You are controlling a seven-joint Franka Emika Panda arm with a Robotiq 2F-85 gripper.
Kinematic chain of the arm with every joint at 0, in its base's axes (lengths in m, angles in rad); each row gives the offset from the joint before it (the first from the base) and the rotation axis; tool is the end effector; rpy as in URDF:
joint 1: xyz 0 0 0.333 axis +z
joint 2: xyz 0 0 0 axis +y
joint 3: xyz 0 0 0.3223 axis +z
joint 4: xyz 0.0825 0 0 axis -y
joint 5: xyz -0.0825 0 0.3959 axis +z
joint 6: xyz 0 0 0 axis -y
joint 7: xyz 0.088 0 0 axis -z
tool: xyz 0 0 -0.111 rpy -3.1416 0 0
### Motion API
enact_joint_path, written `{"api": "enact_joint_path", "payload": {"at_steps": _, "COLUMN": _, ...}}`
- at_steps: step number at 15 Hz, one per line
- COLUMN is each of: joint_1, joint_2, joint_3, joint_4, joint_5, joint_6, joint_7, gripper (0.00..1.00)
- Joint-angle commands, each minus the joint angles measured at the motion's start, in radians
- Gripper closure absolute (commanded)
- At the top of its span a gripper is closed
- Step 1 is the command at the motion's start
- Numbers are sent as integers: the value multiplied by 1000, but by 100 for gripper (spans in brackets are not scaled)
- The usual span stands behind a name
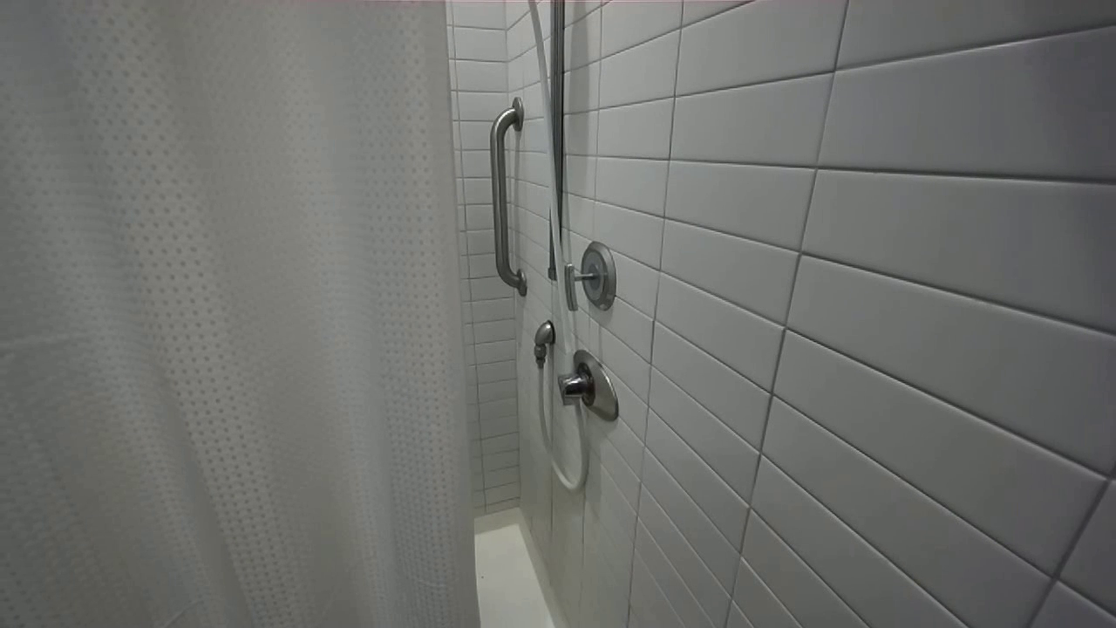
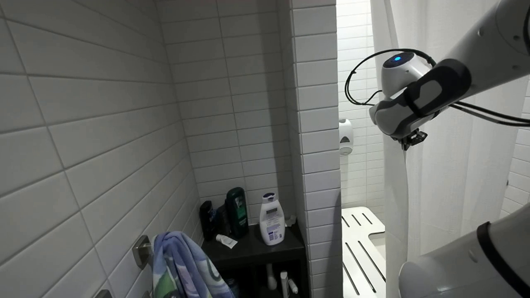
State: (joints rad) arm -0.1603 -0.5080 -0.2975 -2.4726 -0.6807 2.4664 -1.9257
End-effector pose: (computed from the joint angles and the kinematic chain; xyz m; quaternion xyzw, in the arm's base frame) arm 0.3966 -0.2071 0.5138 0.5533 0.7727 -0.0908 0.2976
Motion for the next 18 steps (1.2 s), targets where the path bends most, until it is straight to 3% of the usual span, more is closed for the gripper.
{"api": "enact_joint_path", "payload": {"at_steps": 1, "joint_1": -16, "joint_2": 53, "joint_3": 2, "joint_4": 45, "joint_5": 30, "joint_6": -36, "joint_7": -1, "gripper": 100}}
{"api": "enact_joint_path", "payload": {"at_steps": 18, "joint_1": -53, "joint_2": 196, "joint_3": -10, "joint_4": 199, "joint_5": 87, "joint_6": -153, "joint_7": 35, "gripper": 100}}
